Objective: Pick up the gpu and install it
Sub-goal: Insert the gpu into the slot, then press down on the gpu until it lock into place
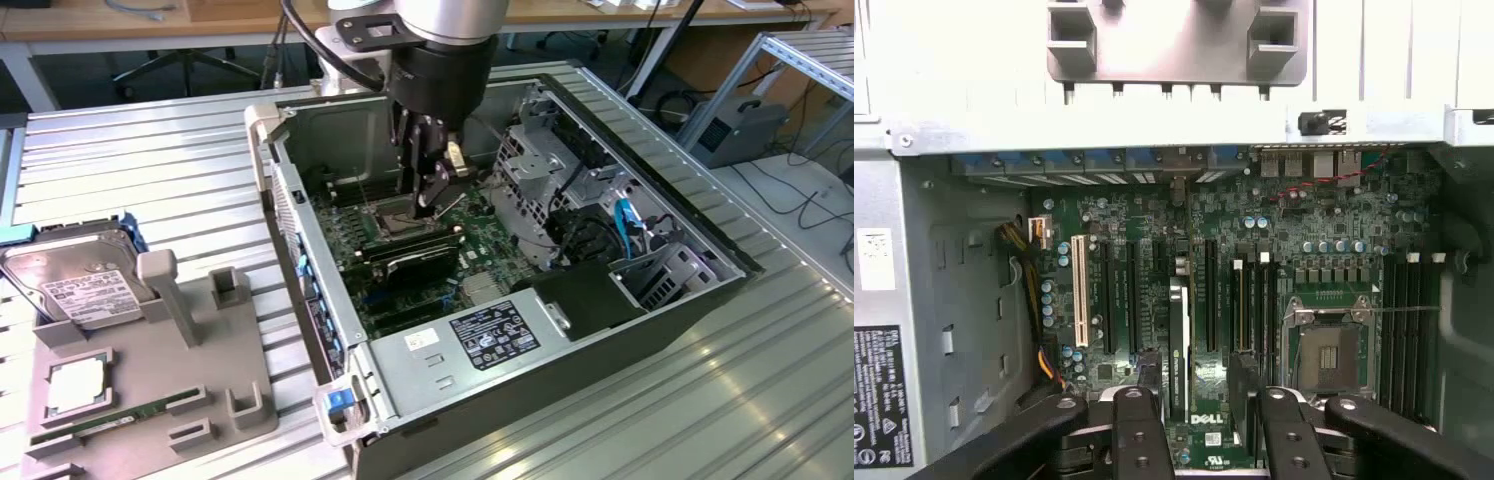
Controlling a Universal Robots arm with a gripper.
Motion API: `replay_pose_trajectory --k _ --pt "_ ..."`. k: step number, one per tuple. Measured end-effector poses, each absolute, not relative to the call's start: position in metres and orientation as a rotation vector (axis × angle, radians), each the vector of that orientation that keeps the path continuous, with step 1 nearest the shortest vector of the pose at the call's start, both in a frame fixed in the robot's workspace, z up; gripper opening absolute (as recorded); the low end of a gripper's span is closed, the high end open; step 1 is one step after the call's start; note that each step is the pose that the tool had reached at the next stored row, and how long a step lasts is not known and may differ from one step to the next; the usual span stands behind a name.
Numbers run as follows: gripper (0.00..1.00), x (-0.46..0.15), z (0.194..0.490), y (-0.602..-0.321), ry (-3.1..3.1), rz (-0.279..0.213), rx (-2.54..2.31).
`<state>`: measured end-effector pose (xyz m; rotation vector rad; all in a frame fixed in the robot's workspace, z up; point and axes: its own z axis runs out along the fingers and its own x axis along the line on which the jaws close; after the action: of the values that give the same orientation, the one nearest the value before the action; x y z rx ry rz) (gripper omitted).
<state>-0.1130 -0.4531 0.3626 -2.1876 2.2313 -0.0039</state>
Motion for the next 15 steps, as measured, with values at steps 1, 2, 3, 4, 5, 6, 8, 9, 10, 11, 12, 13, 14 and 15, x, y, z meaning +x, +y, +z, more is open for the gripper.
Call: replay_pose_trajectory --k 1,2,3,4,5,6,8,9,10,11,12,13,14,15 --pt "0.41 -0.1131 0.3631 -0.4531 2.231 -0.004 -2.187" --pt "0.41 -0.1131 0.3632 -0.4531 2.231 -0.004 -2.188" --pt "0.41 -0.1131 0.3632 -0.4531 2.231 -0.004 -2.187" --pt "0.41 -0.1131 0.3632 -0.4531 2.231 -0.004 -2.188" --pt "0.41 -0.1130 0.3632 -0.4531 2.231 -0.004 -2.188" --pt "0.41 -0.1130 0.3632 -0.4531 2.231 -0.004 -2.188" --pt "0.41 -0.1130 0.3632 -0.4531 2.231 -0.004 -2.188" --pt "0.33 -0.1130 0.3632 -0.4531 2.231 -0.004 -2.188" --pt "0.26 -0.1131 0.3632 -0.4531 2.231 -0.004 -2.188" --pt "0.14 -0.1130 0.3632 -0.4531 2.231 -0.004 -2.188" --pt "0.11 -0.1131 0.3632 -0.4531 2.231 -0.004 -2.188" --pt "0.11 -0.1130 0.3632 -0.4531 2.231 -0.004 -2.188" --pt "0.11 -0.1131 0.3632 -0.4531 2.231 -0.004 -2.188" --pt "0.11 -0.1131 0.3632 -0.4531 2.231 -0.004 -2.188"
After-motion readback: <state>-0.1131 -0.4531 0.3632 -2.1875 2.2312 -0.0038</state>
